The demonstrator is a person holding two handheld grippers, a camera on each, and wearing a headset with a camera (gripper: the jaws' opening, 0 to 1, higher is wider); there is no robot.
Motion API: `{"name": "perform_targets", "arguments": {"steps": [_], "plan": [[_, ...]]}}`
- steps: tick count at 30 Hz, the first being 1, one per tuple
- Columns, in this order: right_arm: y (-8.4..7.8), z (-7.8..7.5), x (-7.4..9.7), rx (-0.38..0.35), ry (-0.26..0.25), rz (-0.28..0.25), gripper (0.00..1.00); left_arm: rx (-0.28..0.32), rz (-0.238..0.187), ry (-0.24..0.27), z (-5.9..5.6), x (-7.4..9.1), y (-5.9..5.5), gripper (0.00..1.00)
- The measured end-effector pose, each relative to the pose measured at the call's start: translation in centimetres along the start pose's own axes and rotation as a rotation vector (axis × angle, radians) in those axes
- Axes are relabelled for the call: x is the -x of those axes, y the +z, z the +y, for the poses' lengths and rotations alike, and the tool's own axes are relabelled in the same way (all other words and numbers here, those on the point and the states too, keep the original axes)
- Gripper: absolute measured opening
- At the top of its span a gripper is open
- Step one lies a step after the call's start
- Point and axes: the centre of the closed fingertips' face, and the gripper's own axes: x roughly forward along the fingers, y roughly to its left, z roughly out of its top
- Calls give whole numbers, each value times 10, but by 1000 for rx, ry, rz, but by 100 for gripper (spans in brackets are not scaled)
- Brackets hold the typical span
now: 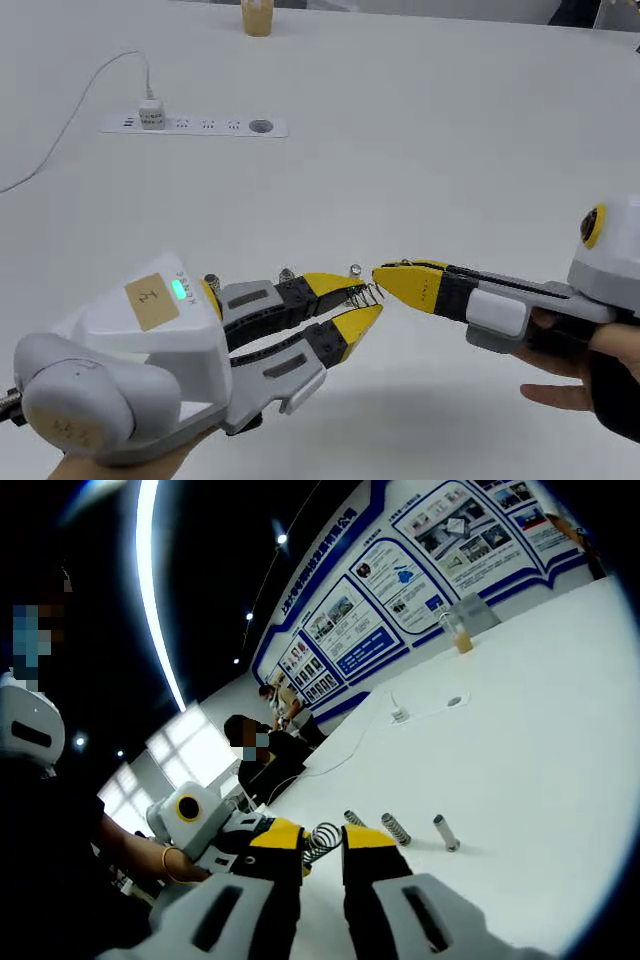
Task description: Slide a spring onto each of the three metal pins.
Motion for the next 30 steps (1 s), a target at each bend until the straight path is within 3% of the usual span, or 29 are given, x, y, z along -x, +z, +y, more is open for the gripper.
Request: {"name": "perform_targets", "arguments": {"steps": [3, 10, 11, 15, 17, 20, 23, 30], "plan": [[-1, 1, -1, 24, 6, 8, 15, -4, 10, 2, 0, 0, -1, 11], [-5, 4, -4, 113, -3, 38, 12, -5, 83, 15, 0, -2, -13, 12], [-6, 0, -4, 162, -20, 53, 12, -2, 93, 20, 1, -2, -15, 13], [-7, 1, -5, 227, -34, 70, 12, -3, 106, 26, 2, -2, -17, 17], [-5, 0, -6, 264, -51, 72, 12, 10, 132, 43, 4, -1, -21, 25], [-3, -4, -6, 343, -86, 91, 12, 7, 161, 54, 6, 1, -27, 27], [-3, -6, -8, 456, -115, 121, 12, 7, 194, 72, 9, 7, -34, 30], [-3, -14, -12, 590, -159, 160, 12, 21, 238, 125, 19, 23, -43, 36]]}}
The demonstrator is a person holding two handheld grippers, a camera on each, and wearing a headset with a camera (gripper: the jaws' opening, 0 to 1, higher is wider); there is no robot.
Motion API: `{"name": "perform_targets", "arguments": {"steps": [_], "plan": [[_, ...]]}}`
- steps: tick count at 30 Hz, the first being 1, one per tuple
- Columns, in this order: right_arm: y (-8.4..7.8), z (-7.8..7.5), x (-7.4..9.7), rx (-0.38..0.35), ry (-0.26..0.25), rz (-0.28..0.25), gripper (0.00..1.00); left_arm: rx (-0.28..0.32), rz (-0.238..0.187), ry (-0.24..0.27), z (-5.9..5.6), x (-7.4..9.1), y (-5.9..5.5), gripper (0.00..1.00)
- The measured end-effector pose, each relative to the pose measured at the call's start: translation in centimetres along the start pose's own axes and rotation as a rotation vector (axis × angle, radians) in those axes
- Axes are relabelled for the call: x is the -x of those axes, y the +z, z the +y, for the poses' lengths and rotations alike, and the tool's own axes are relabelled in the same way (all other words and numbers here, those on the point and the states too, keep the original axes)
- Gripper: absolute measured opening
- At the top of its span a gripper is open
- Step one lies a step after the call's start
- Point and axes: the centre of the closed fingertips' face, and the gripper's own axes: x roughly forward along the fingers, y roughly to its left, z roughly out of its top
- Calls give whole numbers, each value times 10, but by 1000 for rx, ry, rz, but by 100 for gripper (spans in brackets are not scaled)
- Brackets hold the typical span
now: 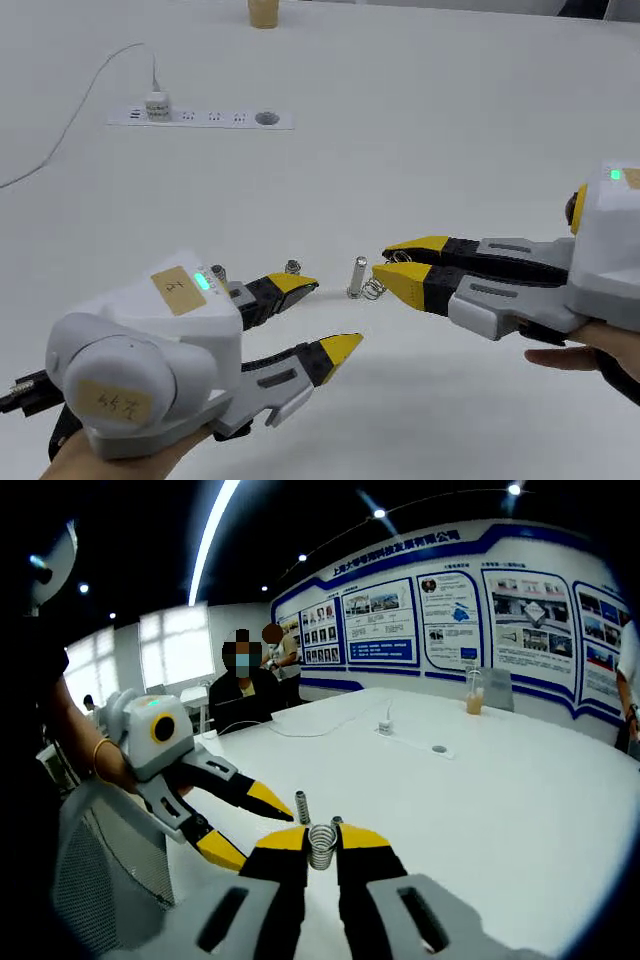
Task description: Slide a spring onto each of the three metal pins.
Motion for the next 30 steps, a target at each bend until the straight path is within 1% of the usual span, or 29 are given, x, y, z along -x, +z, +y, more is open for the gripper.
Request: {"name": "perform_targets", "arguments": {"steps": [1, 2, 4, 6, 8, 13, 18, 20, 23, 26, 30], "plan": [[0, -1, -1, 21, -6, 4, 12, 6, 5, 15, 3, 4, -1, 38], [0, -2, -1, 21, -10, 1, 12, 13, 3, 23, 5, 6, -2, 39], [-1, -7, -3, 27, -34, -5, 12, 53, 19, 45, 11, 10, -7, 42], [-3, -13, -4, 36, -63, -8, 12, 81, 29, 75, 18, 15, -12, 45], [-4, -18, -5, 38, -83, -11, 12, 81, 26, 95, 22, 19, -14, 46], [-6, -28, -9, 43, -116, -17, 12, 103, 36, 138, 30, 27, -22, 50], [-7, -36, -13, 43, -135, -18, 12, 114, 39, 167, 35, 30, -24, 56], [-8, -37, -14, 45, -138, -16, 12, 122, 44, 181, 37, 31, -26, 60], [-9, -41, -16, 61, -146, -12, 12, 136, 38, 199, 42, 34, -27, 64], [-10, -44, -20, 57, -143, -6, 12, 157, 41, 208, 44, 35, -30, 67], [-12, -46, -23, 70, -141, 4, 12, 162, 46, 221, 47, 38, -31, 69]]}}
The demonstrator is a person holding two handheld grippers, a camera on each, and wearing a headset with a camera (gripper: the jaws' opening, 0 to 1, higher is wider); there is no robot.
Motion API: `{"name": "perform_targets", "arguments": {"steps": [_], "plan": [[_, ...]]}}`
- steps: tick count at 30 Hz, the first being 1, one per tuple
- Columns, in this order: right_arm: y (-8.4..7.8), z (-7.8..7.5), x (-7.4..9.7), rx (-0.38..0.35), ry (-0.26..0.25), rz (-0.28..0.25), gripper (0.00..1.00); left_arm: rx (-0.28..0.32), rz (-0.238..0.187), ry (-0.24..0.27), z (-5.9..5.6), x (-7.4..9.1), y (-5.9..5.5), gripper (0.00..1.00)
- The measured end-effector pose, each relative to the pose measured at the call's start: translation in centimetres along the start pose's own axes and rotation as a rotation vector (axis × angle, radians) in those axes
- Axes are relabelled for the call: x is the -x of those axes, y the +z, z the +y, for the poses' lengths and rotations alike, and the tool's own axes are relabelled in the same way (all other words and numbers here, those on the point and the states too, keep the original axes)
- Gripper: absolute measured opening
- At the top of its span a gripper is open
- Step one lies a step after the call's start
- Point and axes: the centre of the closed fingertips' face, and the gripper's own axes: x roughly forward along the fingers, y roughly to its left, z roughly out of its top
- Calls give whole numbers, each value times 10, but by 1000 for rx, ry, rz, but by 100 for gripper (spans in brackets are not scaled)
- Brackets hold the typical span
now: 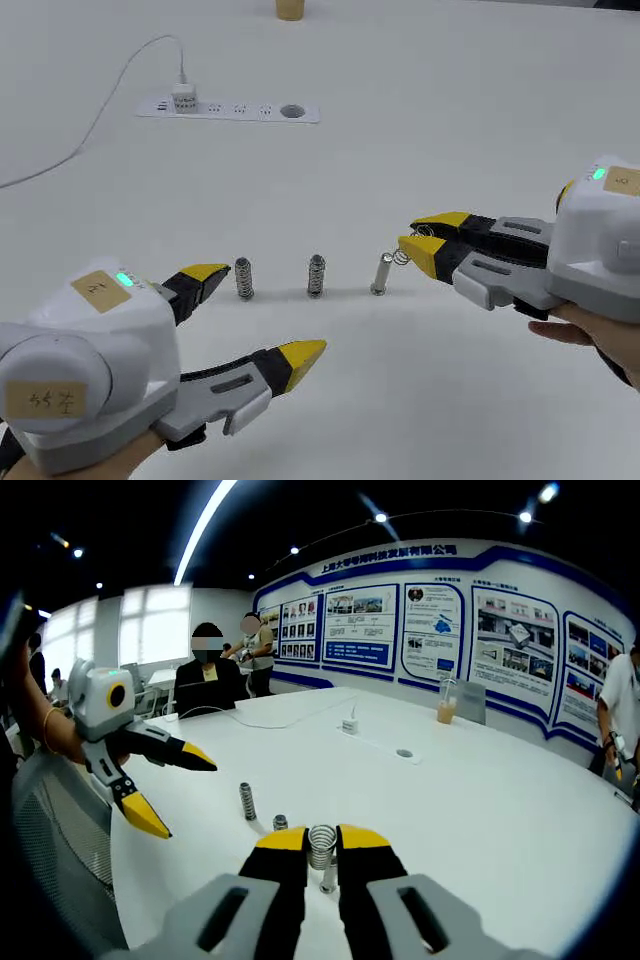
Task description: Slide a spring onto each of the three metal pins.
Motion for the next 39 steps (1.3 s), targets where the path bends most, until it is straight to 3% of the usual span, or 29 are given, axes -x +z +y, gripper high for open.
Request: {"name": "perform_targets", "arguments": {"steps": [10, 26, 39], "plan": [[-3, -4, -13, 1, 0, 23, 12, 42, 13, 26, 11, 2, -8, 79], [-14, -9, -26, 9, -13, 90, 12, 101, -6, 43, 17, 1, -8, 94], [-17, -9, -30, 5, -17, 142, 12, 82, -12, 56, 19, 2, -7, 95]]}}
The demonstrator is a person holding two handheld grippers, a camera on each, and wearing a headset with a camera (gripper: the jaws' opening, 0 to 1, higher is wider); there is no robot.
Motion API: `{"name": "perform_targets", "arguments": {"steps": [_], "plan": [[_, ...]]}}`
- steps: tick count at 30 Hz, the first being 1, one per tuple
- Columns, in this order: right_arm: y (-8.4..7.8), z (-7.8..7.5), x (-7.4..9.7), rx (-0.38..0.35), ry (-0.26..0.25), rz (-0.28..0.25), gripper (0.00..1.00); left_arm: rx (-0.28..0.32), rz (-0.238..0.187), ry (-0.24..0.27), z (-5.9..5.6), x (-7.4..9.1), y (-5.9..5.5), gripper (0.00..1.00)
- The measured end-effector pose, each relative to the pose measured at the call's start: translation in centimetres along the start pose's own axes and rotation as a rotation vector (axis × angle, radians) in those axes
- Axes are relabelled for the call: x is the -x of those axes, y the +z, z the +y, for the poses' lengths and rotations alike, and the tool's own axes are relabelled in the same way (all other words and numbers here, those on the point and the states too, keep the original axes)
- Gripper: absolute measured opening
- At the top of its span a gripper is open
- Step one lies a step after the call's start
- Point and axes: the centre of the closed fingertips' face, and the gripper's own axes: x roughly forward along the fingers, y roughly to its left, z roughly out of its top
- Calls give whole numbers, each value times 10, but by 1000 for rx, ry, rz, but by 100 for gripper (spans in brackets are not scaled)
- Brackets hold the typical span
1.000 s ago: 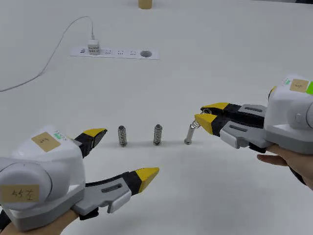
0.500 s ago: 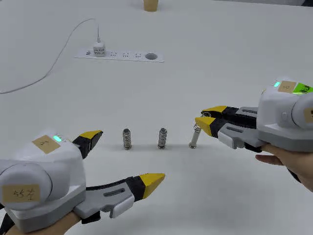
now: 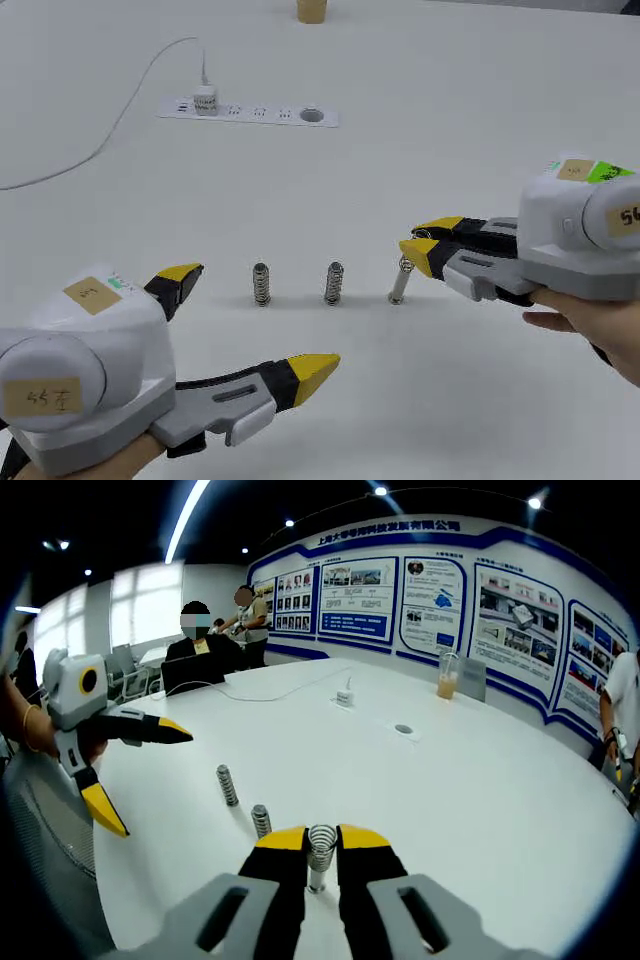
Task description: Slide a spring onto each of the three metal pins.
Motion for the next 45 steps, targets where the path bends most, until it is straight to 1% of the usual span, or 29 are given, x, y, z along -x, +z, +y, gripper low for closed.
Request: {"name": "perform_targets", "arguments": {"steps": [2, 6, 15, 22, 30, 34, 37, 42, 43, 45], "plan": [[-2, 2, -1, 18, 3, 6, 12, -5, 3, 1, 0, 0, 0, 95], [-7, 2, -4, 22, 1, 22, 12, -7, 0, -1, 0, 0, 0, 95], [-18, 2, -11, 13, 2, 45, 12, -10, 1, -2, -2, 0, 0, 92], [-26, 0, -16, -13, 2, 54, 12, -15, 5, -4, -3, -1, -1, 91], [-39, 1, -23, -26, 4, 81, 12, -17, 10, 0, -2, -1, -3, 90], [-44, 3, -26, -30, 10, 91, 12, -20, 11, 10, 0, 0, -2, 89], [-47, 3, -27, -32, 15, 100, 12, -17, 4, 13, 1, 0, -1, 88], [-49, 4, -29, -33, 16, 104, 12, -17, 14, 22, 3, 1, -3, 88], [-48, 4, -29, -35, 15, 96, 12, -19, 15, 23, 4, 1, -3, 88], [-48, 4, -29, -35, 14, 95, 12, -20, 17, 26, 4, 1, -3, 87]]}}
